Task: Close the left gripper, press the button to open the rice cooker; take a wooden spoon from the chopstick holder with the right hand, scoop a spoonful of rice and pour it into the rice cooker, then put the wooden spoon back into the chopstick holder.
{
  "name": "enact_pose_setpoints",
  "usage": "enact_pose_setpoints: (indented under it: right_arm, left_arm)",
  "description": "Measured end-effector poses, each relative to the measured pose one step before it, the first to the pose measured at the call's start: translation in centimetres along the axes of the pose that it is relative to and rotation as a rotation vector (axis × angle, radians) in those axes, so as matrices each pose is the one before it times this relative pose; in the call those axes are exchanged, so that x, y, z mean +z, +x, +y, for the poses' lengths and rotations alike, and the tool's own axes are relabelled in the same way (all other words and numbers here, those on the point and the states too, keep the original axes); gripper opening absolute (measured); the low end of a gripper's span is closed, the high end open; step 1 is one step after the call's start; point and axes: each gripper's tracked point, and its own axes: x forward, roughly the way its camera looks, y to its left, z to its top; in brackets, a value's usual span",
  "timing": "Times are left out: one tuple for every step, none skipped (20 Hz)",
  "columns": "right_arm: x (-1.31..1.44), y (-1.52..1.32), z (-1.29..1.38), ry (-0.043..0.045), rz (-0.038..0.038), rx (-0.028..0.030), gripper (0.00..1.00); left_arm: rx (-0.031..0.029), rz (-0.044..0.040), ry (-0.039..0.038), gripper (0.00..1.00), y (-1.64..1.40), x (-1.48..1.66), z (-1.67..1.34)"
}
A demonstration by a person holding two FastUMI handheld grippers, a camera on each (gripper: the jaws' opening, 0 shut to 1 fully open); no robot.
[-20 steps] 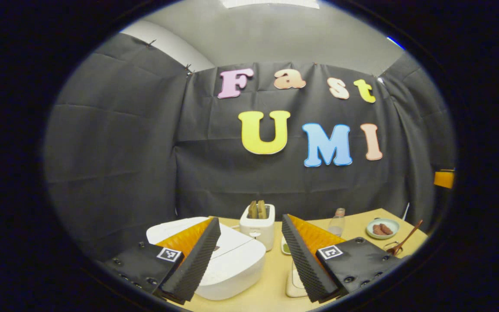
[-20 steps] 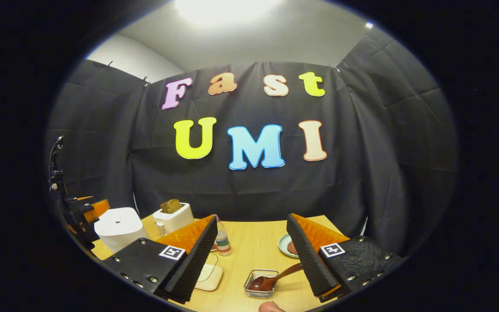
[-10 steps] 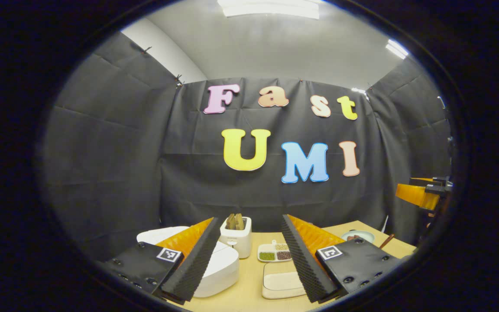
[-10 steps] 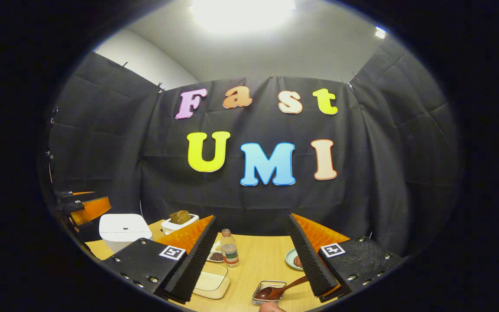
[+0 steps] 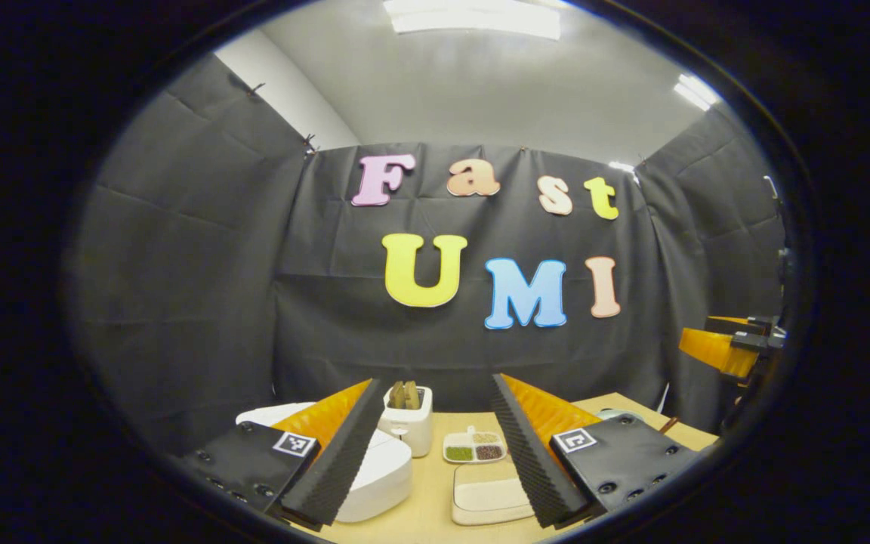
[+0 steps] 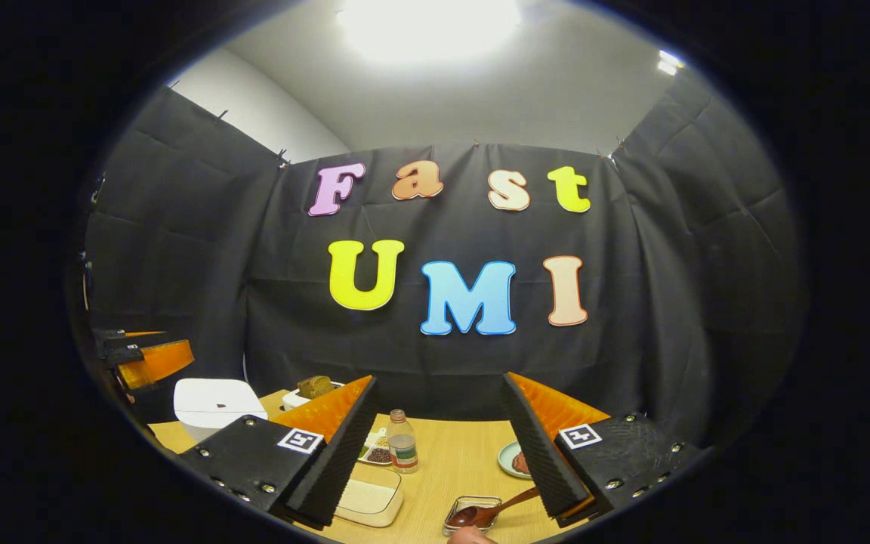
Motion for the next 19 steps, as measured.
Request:
enact_pose_setpoints:
  right_arm:
    - [0.136, -0.008, 0.016, 0.00060, -0.00391, -0.00350, 0.98]
    - [0.024, -0.010, 0.120, 0.00451, -0.00118, -0.00242, 0.98]
    - [-0.006, -0.047, 0.187, 0.00669, 0.00254, -0.00041, 0.98]
    - [-0.100, 0.046, -0.006, 0.00516, 0.00465, -0.00004, 0.98]
    - [-0.050, -0.049, 0.124, 0.00456, 0.00349, -0.00102, 0.98]
    - [0.014, 0.095, -0.030, 0.00254, 0.00080, -0.00208, 0.98]
    - [0.035, -0.002, 0.019, 0.00191, -0.00142, -0.00335, 0.98]
    - [0.004, 0.007, 0.183, 0.00138, -0.00080, 0.00113, 0.98]
    - [0.092, -0.044, 0.185, 0.00048, -0.00051, -0.00085, 0.98]
    - [-0.104, -0.082, 0.123, -0.00041, 0.00110, 0.00076, 0.98]
    - [-0.080, 0.038, 0.109, 0.00026, 0.00298, 0.00128, 0.98]
    - [0.023, -0.058, 0.294, 0.00118, 0.00216, 0.00173, 0.98]
    - [0.074, -0.016, 0.250, 0.00144, 0.00233, 0.00128, 0.98]
    - [0.054, 0.010, 0.042, 0.00079, -0.00235, 0.00020, 0.98]
    - [0.285, 0.007, 0.074, 0.00136, -0.00813, -0.00346, 0.98]
    - [0.258, -0.041, 0.238, 0.00102, -0.00977, -0.00034, 0.98]
    - [0.110, -0.021, 0.204, -0.00046, -0.00671, -0.00034, 0.98]
    - [-0.065, 0.049, 0.079, -0.00052, -0.00097, -0.00225, 0.98]
    - [-0.095, 0.054, 0.111, 0.00008, 0.00219, -0.00145, 0.98]
  left_arm:
    - [0.00158, 0.00052, 0.00344, 0.98, -0.088, 0.044, 0.072]
    - [-0.00303, -0.00203, 0.00075, 0.99, -0.102, -0.006, 0.001]
    - [-0.00034, 0.00110, 0.00106, 0.99, -0.076, -0.074, 0.039]
    - [-0.00042, 0.00137, 0.00172, 0.98, -0.104, -0.031, 0.078]
    - [-0.00013, -0.00535, 0.00167, 0.98, 0.079, 0.166, 0.002]
    - [-0.00007, -0.00257, 0.00065, 0.98, -0.003, 0.109, 0.176]
    - [-0.00094, -0.00297, -0.00127, 0.99, -0.055, 0.068, 0.081]
    - [-0.00266, 0.00035, 0.00019, 0.99, -0.026, -0.022, 0.009]
    - [0.00231, 0.00058, 0.00349, 0.98, -0.032, 0.020, 0.162]
    - [0.00039, -0.00160, 0.00516, 0.98, 0.011, -0.055, 0.141]
    - [0.00118, -0.00092, 0.00421, 0.98, 0.021, 0.139, 0.120]
    - [0.00015, -0.00224, 0.00393, 0.98, -0.008, 0.091, 0.110]
    - [0.00034, -0.00505, 0.00095, 0.98, -0.167, 0.100, 0.114]
    - [0.00074, -0.00881, 0.00105, 0.98, -0.076, 0.278, 0.161]
    - [-0.00107, -0.00254, 0.00253, 0.98, -0.051, 0.066, 0.093]
    - [-0.00430, -0.00076, 0.00650, 0.98, 0.020, -0.130, 0.039]
    - [0.00061, -0.00316, 0.00861, 0.98, 0.116, 0.062, 0.162]
    - [-0.00078, -0.00306, 0.00767, 0.98, -0.013, 0.125, 0.188]
    - [-0.00265, -0.00359, 0.00372, 0.98, 0.209, 0.173, 0.061]
